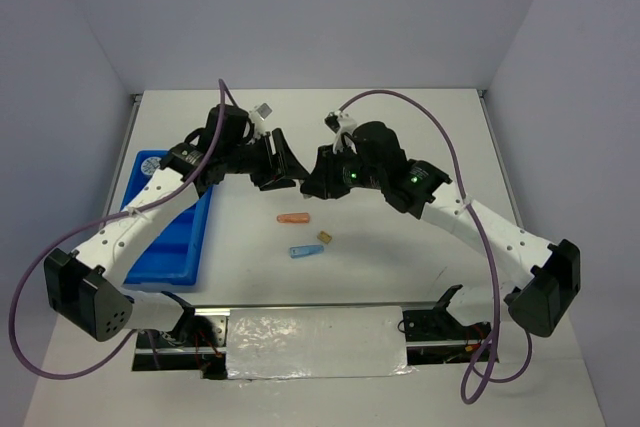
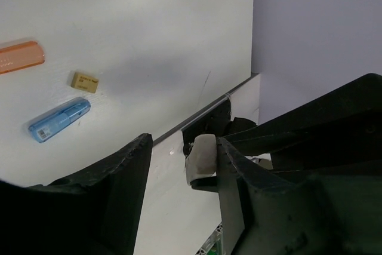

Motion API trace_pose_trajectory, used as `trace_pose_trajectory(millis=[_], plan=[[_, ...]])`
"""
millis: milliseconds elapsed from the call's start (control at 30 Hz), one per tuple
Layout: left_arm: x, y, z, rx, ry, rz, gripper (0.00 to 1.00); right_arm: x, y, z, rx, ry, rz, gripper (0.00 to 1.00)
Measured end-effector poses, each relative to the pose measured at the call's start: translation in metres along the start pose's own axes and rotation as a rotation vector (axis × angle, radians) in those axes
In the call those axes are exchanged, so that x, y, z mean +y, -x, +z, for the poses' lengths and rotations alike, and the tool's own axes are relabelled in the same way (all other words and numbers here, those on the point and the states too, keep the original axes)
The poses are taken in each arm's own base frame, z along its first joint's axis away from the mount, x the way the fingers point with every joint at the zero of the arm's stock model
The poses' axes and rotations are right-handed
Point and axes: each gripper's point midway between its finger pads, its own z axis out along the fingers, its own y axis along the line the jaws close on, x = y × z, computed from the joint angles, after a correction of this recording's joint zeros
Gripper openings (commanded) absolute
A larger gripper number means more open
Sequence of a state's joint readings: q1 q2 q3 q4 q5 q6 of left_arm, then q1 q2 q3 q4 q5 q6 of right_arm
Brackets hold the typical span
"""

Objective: Sort the stationery into containers
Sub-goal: Place the stationery in the storage box.

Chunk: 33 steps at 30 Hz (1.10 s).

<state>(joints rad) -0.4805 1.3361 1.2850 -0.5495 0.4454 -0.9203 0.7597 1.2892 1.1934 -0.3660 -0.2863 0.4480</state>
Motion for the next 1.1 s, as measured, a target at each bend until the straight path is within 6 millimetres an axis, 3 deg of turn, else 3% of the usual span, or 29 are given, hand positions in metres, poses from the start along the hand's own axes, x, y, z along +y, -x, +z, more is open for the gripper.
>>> trace_pose_trajectory(millis=[133, 200, 267, 367, 400, 433, 533, 567, 633, 733, 800, 867, 967, 1100], plan=[[-0.009, 0.001, 0.001, 0.0, -0.036, 0.007, 0.26, 0.002, -0.001, 0.002, 0.011, 0.012, 0.005, 0.1], [-0.013, 0.003, 0.001, -0.008, -0.046, 0.017, 0.04, 0.002, 0.0, 0.005, 0.017, 0.009, 0.009, 0.13], [-0.014, 0.005, 0.0, -0.015, -0.048, 0.024, 0.0, 0.002, 0.002, 0.007, 0.016, 0.007, 0.011, 0.18], [-0.01, 0.008, 0.0, -0.03, -0.024, 0.023, 0.0, 0.0, 0.003, 0.011, 0.019, 0.003, 0.021, 0.41], [-0.009, 0.009, -0.001, -0.034, -0.013, 0.02, 0.0, 0.0, 0.003, 0.012, 0.018, 0.002, 0.03, 0.74], [-0.008, 0.01, -0.002, -0.041, 0.002, 0.017, 0.0, -0.003, 0.004, 0.013, 0.015, -0.006, 0.041, 0.98], [0.004, 0.02, -0.01, -0.078, 0.076, -0.008, 0.0, -0.015, 0.008, 0.012, 0.0, -0.051, 0.059, 1.0], [0.015, 0.026, -0.015, -0.102, 0.117, -0.028, 0.0, -0.022, 0.011, 0.01, -0.009, -0.075, 0.069, 1.0], [0.057, 0.051, -0.034, -0.192, 0.245, -0.109, 0.0, -0.043, 0.018, 0.003, -0.033, -0.143, 0.098, 1.0], [0.157, 0.086, -0.089, -0.384, 0.479, -0.318, 0.0, -0.075, 0.025, -0.017, -0.071, -0.241, 0.143, 1.0], [0.229, 0.083, -0.136, -0.5, 0.664, -0.48, 0.0, -0.089, 0.023, -0.032, -0.092, -0.291, 0.162, 1.0], [0.275, 0.064, -0.167, -0.541, 0.794, -0.602, 0.0, -0.091, 0.015, -0.043, -0.092, -0.308, 0.163, 1.0], [0.308, 0.042, -0.187, -0.561, 0.872, -0.692, 0.02, -0.092, 0.002, -0.049, -0.082, -0.304, 0.162, 1.0], [0.326, 0.032, -0.196, -0.578, 0.909, -0.751, 0.1, -0.098, -0.022, -0.048, -0.034, -0.308, 0.176, 1.0]])
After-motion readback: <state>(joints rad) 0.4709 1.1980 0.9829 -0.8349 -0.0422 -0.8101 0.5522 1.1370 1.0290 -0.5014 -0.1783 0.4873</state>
